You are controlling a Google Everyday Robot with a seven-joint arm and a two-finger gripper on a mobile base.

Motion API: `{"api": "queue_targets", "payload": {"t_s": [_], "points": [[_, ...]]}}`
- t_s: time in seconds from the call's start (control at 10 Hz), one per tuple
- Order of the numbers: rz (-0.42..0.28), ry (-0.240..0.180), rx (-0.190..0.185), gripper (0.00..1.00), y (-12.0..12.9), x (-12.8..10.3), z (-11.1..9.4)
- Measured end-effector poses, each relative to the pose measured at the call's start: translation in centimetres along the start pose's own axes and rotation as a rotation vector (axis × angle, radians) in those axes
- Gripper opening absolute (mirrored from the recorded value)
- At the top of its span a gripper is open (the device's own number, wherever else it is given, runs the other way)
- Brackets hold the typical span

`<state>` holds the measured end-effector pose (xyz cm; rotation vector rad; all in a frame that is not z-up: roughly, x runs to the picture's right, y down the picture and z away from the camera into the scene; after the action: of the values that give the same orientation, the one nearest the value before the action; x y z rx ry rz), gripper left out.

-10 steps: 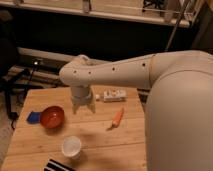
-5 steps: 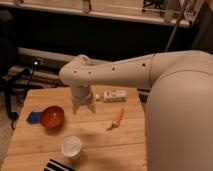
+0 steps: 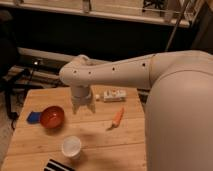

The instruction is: Place the eraser on the white sponge

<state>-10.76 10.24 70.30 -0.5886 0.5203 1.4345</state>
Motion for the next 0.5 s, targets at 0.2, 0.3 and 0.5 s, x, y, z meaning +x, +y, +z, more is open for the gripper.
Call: {"api": "queue_targets", "payload": {"t_s": [0.2,0.3,0.5], "points": [[-0.024,-0.014,0.008,0.65,0.2,0.0,-0.4],[-0.085,-0.044,0.032,0.65,1.2,0.2,-1.0],[-0.286,-0.121,0.105,0.65,4.7,1.4,-2.1]]}}
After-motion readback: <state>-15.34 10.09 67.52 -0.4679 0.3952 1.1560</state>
